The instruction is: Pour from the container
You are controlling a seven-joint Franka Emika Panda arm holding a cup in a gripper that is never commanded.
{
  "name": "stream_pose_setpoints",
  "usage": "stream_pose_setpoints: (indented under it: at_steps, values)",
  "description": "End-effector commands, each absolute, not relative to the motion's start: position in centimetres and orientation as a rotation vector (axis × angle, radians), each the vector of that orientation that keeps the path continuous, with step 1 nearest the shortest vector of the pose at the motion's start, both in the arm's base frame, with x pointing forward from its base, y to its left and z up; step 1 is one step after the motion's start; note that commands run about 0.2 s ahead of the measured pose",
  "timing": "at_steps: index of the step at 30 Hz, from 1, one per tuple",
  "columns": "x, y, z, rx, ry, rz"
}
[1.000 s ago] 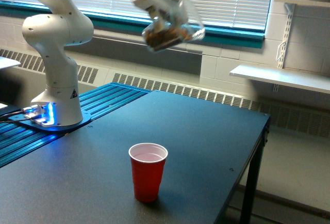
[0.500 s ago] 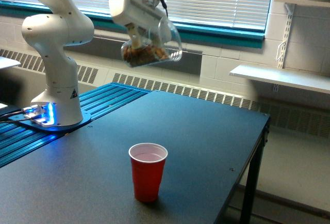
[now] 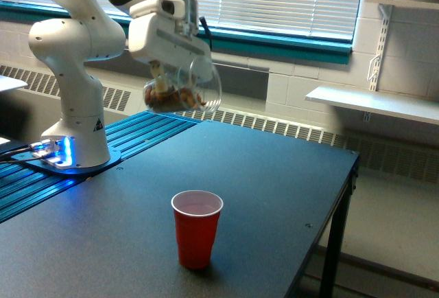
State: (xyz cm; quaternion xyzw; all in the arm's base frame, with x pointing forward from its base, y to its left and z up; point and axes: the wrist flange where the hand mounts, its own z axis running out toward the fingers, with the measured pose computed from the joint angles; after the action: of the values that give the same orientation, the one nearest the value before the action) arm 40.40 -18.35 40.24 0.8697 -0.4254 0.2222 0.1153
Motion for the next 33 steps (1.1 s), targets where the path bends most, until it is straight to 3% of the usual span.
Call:
stream_pose_setpoints:
  at_steps: [1,33]
  values:
    - [40.5,-18.8,39.8,2.503,-1.297,0.633]
    - [41.9,-18.9,35.2,2.383,-1.285,0.397]
